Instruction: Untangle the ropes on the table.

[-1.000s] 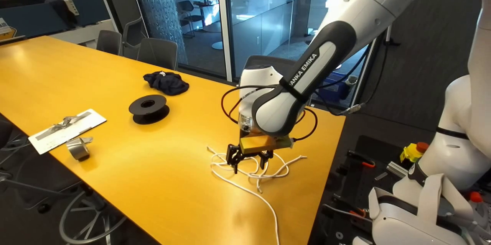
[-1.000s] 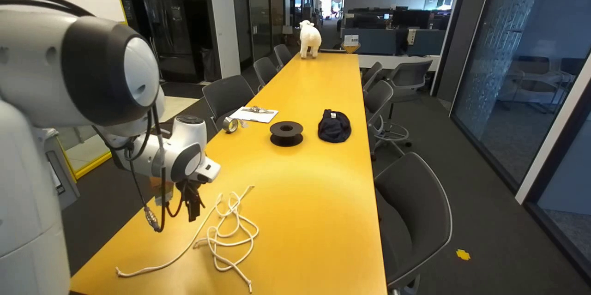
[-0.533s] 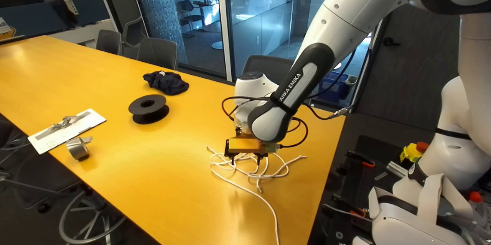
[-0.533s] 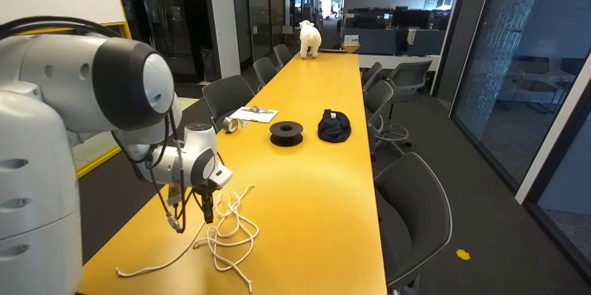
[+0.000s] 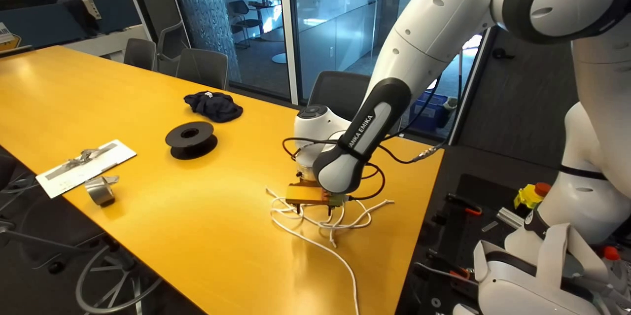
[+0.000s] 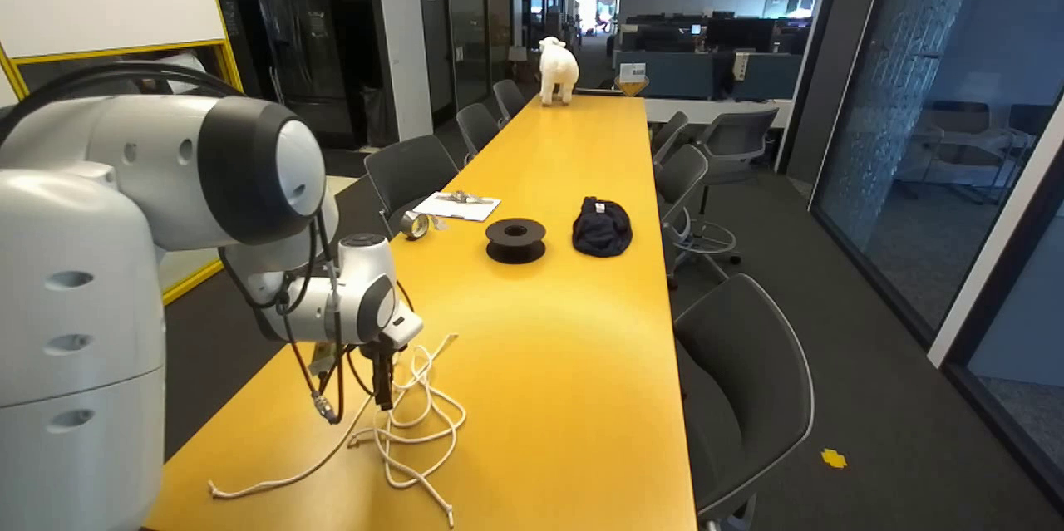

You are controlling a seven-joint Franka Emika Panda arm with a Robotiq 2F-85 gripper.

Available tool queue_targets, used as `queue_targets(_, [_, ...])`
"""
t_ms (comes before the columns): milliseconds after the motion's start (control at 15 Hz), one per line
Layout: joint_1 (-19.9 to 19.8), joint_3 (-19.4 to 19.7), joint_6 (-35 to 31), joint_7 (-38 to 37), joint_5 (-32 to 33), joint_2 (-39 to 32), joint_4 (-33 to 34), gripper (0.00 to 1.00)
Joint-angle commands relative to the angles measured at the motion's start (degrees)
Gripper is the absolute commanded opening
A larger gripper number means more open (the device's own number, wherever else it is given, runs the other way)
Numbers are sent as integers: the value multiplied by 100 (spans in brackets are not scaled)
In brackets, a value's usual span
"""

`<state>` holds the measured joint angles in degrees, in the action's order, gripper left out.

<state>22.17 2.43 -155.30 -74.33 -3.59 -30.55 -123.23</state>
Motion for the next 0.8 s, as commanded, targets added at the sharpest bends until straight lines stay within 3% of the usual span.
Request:
queue_targets(0, [92, 146, 136, -336, 175, -324, 411, 100])
queue_targets(733, [-7, 200, 263, -188, 202, -870, 955, 100])
